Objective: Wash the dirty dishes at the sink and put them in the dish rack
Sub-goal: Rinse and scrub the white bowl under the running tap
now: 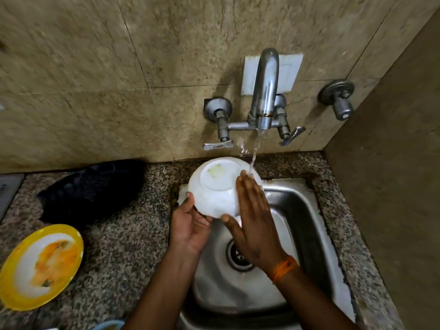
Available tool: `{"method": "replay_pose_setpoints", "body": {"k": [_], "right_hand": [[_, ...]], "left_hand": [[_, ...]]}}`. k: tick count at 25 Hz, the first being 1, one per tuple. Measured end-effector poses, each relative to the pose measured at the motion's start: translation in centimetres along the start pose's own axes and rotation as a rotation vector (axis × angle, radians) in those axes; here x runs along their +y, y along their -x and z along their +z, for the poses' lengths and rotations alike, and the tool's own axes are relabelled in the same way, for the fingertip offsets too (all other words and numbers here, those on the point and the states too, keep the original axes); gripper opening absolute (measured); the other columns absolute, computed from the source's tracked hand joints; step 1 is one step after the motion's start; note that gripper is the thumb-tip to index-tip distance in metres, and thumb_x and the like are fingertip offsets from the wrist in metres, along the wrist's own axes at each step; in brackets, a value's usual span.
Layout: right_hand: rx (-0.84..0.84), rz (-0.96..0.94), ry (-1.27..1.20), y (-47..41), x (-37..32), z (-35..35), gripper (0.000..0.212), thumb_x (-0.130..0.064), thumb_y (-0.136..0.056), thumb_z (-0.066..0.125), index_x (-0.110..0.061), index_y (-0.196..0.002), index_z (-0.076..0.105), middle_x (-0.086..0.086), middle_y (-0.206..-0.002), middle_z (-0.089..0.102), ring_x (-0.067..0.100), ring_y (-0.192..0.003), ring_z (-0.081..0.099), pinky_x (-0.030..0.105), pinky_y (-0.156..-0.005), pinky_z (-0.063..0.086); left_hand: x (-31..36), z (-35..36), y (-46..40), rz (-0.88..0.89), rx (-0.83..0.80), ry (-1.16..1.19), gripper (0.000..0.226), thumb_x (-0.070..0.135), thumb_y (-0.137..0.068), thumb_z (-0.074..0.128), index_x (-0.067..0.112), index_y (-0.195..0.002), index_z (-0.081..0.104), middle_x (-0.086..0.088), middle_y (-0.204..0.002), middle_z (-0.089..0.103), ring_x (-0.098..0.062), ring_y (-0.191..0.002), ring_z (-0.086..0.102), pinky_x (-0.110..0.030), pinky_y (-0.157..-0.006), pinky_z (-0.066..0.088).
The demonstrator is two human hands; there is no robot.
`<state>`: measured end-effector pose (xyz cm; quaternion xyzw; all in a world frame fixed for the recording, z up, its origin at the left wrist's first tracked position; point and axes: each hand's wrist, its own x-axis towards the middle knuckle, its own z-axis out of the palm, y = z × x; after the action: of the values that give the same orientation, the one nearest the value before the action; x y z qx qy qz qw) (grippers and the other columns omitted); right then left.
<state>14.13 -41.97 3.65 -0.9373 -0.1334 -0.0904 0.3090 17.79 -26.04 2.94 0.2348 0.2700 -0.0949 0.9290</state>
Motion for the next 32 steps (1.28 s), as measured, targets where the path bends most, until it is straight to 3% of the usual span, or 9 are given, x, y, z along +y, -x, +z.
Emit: {"method": "replay_pose_setpoints", "body": {"k": [3,5,9,12,15,18,21,24,32], "right_hand": [[-0.004,0.378,-0.266,-3.2,2.1,-1.5,0.082,-0.070,-0.098,0.033,-0.020,-0.162,0.022,0.001,-0.169,0.020,0.017,-0.156,0.017,0.040,-0.128,0.016],[-0.091,0.447,-0.348,-5.2,3.2,-3.2,0.079,-0.079,-0.092,0.038,-0.028,-0.153,0.043,-0.001,-0.157,0.046,0.018,-0.144,0.042,0.045,-0.121,0.032],[-0.122,0.608,-0.672,-8.2,5.0,-5.8,0.049,-0.065,-0.095,0.054,-0.023,-0.106,0.077,0.005,-0.110,0.077,0.027,-0.107,0.071,0.052,-0.103,0.052],[-0.142,0.830,-1.200,-8.0,5.9,-6.3,0.067,-0.065,-0.097,0.048,-0.009,-0.126,0.071,0.021,-0.123,0.071,0.040,-0.118,0.066,0.056,-0.106,0.049],[0.100,0.892,-1.463,-5.8,4.6,-3.9,0.058,-0.055,-0.105,0.038,-0.014,-0.135,0.064,0.015,-0.133,0.068,0.032,-0.126,0.062,0.045,-0.106,0.049],[0.333,0.803,-0.936,-2.7,1.6,-1.7,0.053,-0.052,-0.106,0.039,-0.019,-0.144,0.055,0.009,-0.147,0.057,0.023,-0.139,0.051,0.030,-0.109,0.045],[0.148,0.223,-0.068,-0.4,-1.1,-0.5,0.061,-0.046,-0.106,0.032,-0.014,-0.158,0.034,0.007,-0.167,0.027,0.021,-0.156,0.018,0.034,-0.128,0.010],[-0.093,-0.243,0.008,1.1,-3.5,0.8,0.054,-0.038,-0.103,0.043,-0.013,-0.149,0.050,0.007,-0.159,0.044,0.021,-0.150,0.034,0.038,-0.126,0.018],[-0.083,0.284,0.202,0.4,2.9,-0.5,0.086,-0.071,-0.098,0.011,-0.014,-0.163,0.017,0.006,-0.170,0.013,0.022,-0.158,0.012,0.033,-0.127,0.006]], "left_hand": [[0.1,-0.6,1.0,-0.039,-0.059,-0.099,0.041,0.018,-0.099,0.057,-0.001,-0.135,0.060,-0.019,-0.124,0.073,-0.027,-0.110,0.073,-0.042,-0.081,0.064],[-0.1,-1.2,1.2,-0.031,-0.118,-0.130,0.080,0.019,-0.075,0.087,-0.006,-0.142,0.051,-0.023,-0.137,0.063,-0.030,-0.122,0.066,-0.047,-0.096,0.059],[-1.0,-1.5,1.1,-0.046,-0.233,-0.163,0.093,0.017,-0.053,0.101,-0.007,-0.131,0.058,-0.020,-0.127,0.069,-0.029,-0.109,0.073,-0.046,-0.095,0.059],[-1.5,-1.0,1.3,-0.024,-0.235,-0.066,0.096,0.016,-0.060,0.098,-0.006,-0.141,0.050,-0.027,-0.143,0.056,-0.032,-0.122,0.066,-0.047,-0.097,0.059],[-1.4,-0.7,1.2,-0.010,-0.235,0.005,0.094,0.017,-0.061,0.097,-0.001,-0.142,0.052,-0.019,-0.138,0.064,-0.029,-0.125,0.065,-0.046,-0.089,0.061],[-1.0,0.1,0.9,-0.015,-0.171,-0.004,0.062,0.017,-0.072,0.089,0.003,-0.127,0.063,-0.014,-0.130,0.070,-0.026,-0.120,0.068,-0.045,-0.081,0.064],[-1.6,0.0,1.3,-0.032,-0.087,-0.157,0.017,0.010,-0.096,0.054,0.011,-0.109,0.065,-0.003,-0.110,0.078,-0.015,-0.095,0.077,-0.035,-0.067,0.064],[-3.4,-1.5,2.4,-0.133,0.004,-0.470,0.036,0.020,-0.107,0.040,0.033,-0.095,0.072,0.027,-0.079,0.075,0.009,-0.073,0.071,-0.013,-0.064,0.057],[-4.6,0.4,2.4,-0.067,-0.077,-0.171,0.028,0.002,-0.099,0.048,0.000,-0.115,0.071,-0.017,-0.108,0.078,-0.024,-0.092,0.078,-0.038,-0.074,0.065]]}}
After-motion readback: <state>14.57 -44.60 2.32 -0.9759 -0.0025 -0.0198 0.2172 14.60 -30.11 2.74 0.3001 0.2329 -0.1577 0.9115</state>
